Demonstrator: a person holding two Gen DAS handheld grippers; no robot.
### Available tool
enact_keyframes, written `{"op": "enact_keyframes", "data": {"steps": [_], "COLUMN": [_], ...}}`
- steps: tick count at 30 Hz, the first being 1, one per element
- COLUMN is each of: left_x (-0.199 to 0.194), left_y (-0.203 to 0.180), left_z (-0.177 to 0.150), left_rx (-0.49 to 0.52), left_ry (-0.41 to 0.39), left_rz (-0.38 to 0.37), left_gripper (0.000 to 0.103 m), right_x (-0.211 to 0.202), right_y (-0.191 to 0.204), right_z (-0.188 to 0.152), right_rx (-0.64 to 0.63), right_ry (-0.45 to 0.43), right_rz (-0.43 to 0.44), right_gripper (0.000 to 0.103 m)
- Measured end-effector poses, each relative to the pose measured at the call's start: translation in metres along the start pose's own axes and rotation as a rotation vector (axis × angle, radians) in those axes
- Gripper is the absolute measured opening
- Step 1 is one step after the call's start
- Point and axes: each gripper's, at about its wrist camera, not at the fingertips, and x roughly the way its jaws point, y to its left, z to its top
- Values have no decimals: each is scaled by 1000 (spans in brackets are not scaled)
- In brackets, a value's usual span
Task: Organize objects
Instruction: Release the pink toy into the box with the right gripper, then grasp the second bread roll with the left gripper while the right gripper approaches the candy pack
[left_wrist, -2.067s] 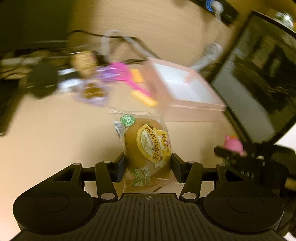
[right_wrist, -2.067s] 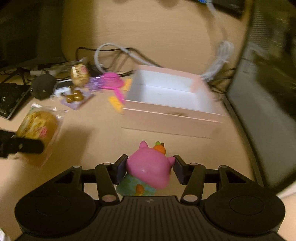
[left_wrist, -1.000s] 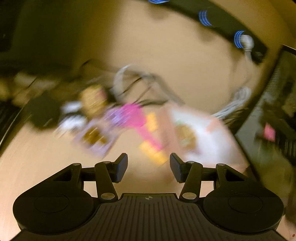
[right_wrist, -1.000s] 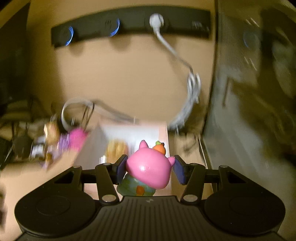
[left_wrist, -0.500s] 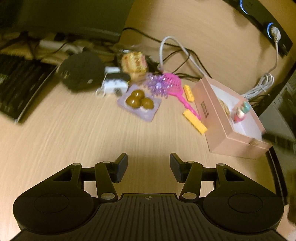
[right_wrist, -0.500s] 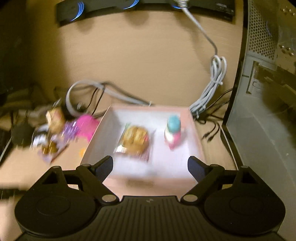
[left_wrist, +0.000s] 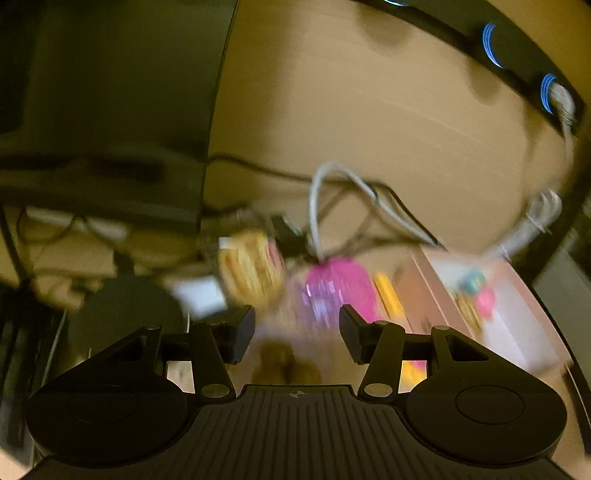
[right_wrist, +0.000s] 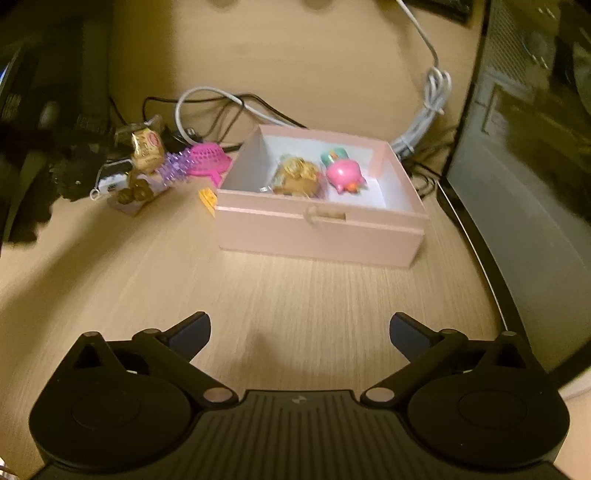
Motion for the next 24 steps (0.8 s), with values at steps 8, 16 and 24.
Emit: {"op": "enact_keyframes", "data": {"steps": [8, 16, 24], "left_x": [80, 108, 62], "left_y": [-5, -24, -33], "left_z": [26, 21, -20], "left_rx": [-53, 32, 56], "left_ry": [63, 48, 116], "left_rz": [263, 347, 171], "left_gripper": [60, 64, 57], "right_x": [-5, -2, 9], "right_y": [-5, -27, -35], "right_z": [-6, -21, -13], "right_rx": [9, 62, 78], "right_ry": [31, 74, 68], "right_rz": [-47, -108, -69], "right_gripper": [103, 103, 103]}}
